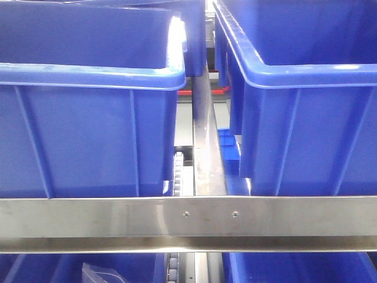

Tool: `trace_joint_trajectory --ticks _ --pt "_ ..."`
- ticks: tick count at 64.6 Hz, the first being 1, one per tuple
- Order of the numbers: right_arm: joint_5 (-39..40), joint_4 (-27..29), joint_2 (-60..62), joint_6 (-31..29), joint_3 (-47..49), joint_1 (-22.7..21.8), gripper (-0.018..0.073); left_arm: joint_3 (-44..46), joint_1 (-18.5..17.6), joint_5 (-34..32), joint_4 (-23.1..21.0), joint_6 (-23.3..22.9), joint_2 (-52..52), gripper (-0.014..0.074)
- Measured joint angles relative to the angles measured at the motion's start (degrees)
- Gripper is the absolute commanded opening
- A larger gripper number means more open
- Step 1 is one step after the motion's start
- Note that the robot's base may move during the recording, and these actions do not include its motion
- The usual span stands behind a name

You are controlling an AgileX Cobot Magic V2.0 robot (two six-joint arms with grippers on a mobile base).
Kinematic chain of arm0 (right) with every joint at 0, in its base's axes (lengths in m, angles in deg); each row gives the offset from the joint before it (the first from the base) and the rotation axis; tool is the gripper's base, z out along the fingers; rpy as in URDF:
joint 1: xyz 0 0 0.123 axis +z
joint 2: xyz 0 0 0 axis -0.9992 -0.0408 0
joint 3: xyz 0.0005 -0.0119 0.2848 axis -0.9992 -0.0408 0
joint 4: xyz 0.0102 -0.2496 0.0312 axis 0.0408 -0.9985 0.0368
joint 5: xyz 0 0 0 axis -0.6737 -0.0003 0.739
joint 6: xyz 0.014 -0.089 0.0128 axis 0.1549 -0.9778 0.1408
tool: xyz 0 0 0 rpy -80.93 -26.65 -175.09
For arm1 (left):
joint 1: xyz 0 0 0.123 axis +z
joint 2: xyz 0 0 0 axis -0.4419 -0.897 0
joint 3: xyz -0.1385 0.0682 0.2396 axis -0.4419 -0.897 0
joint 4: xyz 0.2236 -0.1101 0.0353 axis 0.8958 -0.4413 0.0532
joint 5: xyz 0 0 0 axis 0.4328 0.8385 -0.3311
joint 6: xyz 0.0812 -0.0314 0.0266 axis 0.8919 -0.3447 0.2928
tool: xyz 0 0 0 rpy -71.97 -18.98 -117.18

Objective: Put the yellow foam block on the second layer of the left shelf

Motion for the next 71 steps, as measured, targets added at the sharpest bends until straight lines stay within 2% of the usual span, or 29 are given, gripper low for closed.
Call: trace_joint_trajectory --ticks 5,19,34,38,51,57,60,71 --pt "2.61 0.0 -3.73 0.0 1.58 0.0 0.0615 0.0 0.0 0.0 0.0 0.0 0.0 0.0124" --pt "3.51 0.0 -12.11 0.0 6.03 0.0 0.0606 0.0 0.0 0.0 0.0 0.0 0.0 0.0124" --pt "3.51 0.0 -12.7 0.0 7.4 -0.04 0.0589 0.0 0.0 0.0 0.0 0.0 0.0 0.0124" --pt "3.51 0.0 -12.7 0.0 7.4 -0.29 0.053 0.0 0.0 0.0 0.0 0.0 0.0 0.0124" --pt "1.93 0.0 -11.18 0.0 7.4 -1.45 0.0183 0.0 0.0 0.0 0.0 0.0 0.0 0.0124" --pt "1.51 0.0 -8.66 0.0 5.74 -1.7 0.0068 0.0 0.0 0.0 0.0 0.0 0.0 0.0124" --pt "1.38 0.0 -7.09 0.0 4.45 -1.71 0.0033 0.0 0.0 0.0 0.0 0.0 0.0 0.0124" --pt "1.41 0.0 0.85 0.11 -2.28 -1.71 0.0039 0.0 0.0 0.0 0.0 0.0 0.0 0.0124"
